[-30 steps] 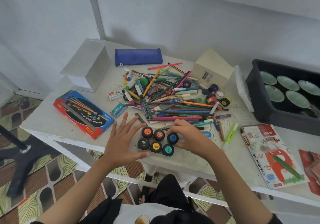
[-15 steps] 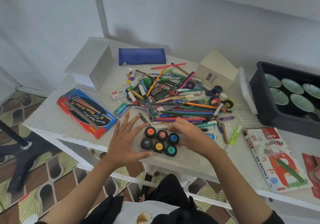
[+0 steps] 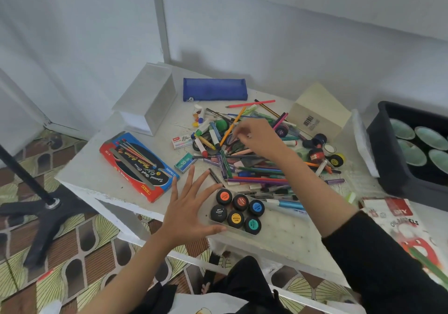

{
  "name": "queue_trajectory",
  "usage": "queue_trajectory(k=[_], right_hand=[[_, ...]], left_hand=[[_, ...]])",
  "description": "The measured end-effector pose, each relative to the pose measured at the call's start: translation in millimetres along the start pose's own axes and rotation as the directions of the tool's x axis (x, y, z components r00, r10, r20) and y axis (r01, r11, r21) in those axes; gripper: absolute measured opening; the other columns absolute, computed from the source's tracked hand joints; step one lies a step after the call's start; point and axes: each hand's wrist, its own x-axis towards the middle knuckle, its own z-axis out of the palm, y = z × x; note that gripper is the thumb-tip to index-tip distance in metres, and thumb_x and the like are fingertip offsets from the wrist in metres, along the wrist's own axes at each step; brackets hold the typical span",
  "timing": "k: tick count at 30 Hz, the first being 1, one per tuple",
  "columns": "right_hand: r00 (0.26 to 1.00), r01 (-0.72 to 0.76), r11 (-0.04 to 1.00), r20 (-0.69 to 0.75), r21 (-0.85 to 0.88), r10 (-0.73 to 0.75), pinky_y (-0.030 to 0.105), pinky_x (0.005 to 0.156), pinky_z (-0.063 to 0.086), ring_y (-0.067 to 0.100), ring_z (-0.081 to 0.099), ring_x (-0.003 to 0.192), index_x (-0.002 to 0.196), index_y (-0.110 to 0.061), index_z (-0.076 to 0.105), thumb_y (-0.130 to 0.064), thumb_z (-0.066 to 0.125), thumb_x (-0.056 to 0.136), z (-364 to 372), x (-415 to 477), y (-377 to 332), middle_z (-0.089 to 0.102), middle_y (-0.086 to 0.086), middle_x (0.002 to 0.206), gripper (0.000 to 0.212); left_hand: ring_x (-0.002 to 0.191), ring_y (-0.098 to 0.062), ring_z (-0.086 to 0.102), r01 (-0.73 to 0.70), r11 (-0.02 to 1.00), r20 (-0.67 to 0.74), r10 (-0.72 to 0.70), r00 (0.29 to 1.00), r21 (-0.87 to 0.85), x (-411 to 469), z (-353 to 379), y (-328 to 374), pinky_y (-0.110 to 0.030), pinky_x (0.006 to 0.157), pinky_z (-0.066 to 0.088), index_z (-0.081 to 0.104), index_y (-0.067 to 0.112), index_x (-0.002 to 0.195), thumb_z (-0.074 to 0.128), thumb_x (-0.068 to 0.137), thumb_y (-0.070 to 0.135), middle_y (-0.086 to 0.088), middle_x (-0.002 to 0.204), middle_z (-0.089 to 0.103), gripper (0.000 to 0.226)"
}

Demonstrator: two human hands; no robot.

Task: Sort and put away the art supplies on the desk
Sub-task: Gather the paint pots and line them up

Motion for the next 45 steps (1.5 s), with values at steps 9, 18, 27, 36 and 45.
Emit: queue_trajectory(k=[9,18,27,36,45], right_hand=[[0.976,-0.028,0.815,0.16,-0.579,0.147,0.047,0.094,0.041,0.032,0.032,0.129,0.133,-0.022,0.046,-0.014,0.055,0.086,27.7,82.6,4.2,0.036,0.013,0.137,0.049],[0.999,0.025,0.839,-0.01,-0.544,-0.036,0.043,0.092,0.04,0.025,0.038,0.121,0.125,-0.02,0.055,-0.029,0.063,0.086,45.9,77.1,12.9,0.042,0.007,0.129,0.04],[0.948,0.007,0.996,-0.317,0.09,0.022,0.023,0.08,0.041,0.018,0.054,0.093,0.102,-0.006,0.061,-0.021,0.075,0.077,37.3,30.5,19.2,0.061,0.006,0.102,0.032],[0.957,-0.12,0.875,-0.181,0.47,0.228,0.032,0.077,0.055,0.019,0.064,0.083,0.088,-0.011,0.055,-0.019,0.076,0.077,2.0,-66.0,17.4,0.067,0.005,0.09,0.025],[0.912,-0.387,0.838,0.29,0.385,0.288,0.029,0.069,0.057,0.016,0.068,0.073,0.096,-0.016,0.067,-0.022,0.074,0.078,-15.0,-140.5,28.3,0.069,0.009,0.087,0.021]], left_hand=[[0.145,-0.021,-0.019,-0.006,1.0,0.033,0.007,0.999,-0.007,1.0,0.4,-1.9,-0.049,0.112,-0.015,0.017,0.046,0.146,0.039,0.067,0.091,0.006,0.16,0.003,0.093],[0.145,-0.019,-0.019,-0.017,1.0,0.045,0.016,0.999,0.025,0.4,-0.7,0.1,-0.05,0.112,-0.02,0.021,0.04,0.147,0.039,0.068,0.089,0.006,0.16,0.006,0.094],[0.145,-0.016,-0.018,-0.01,1.0,0.038,0.011,0.999,-0.019,0.4,0.4,-0.7,-0.046,0.113,-0.018,0.019,0.044,0.145,0.04,0.067,0.09,0.01,0.159,0.008,0.093],[0.146,-0.015,-0.014,-0.019,0.999,0.015,0.02,1.0,-0.028,0.1,2.7,-2.2,-0.051,0.114,-0.012,0.026,0.038,0.147,0.038,0.066,0.091,0.01,0.158,0.013,0.097],[0.146,-0.014,-0.014,-0.029,1.0,-0.001,0.029,1.0,-0.004,-0.1,0.8,0.7,-0.048,0.115,-0.015,0.023,0.039,0.146,0.033,0.067,0.09,0.015,0.156,0.013,0.094]])
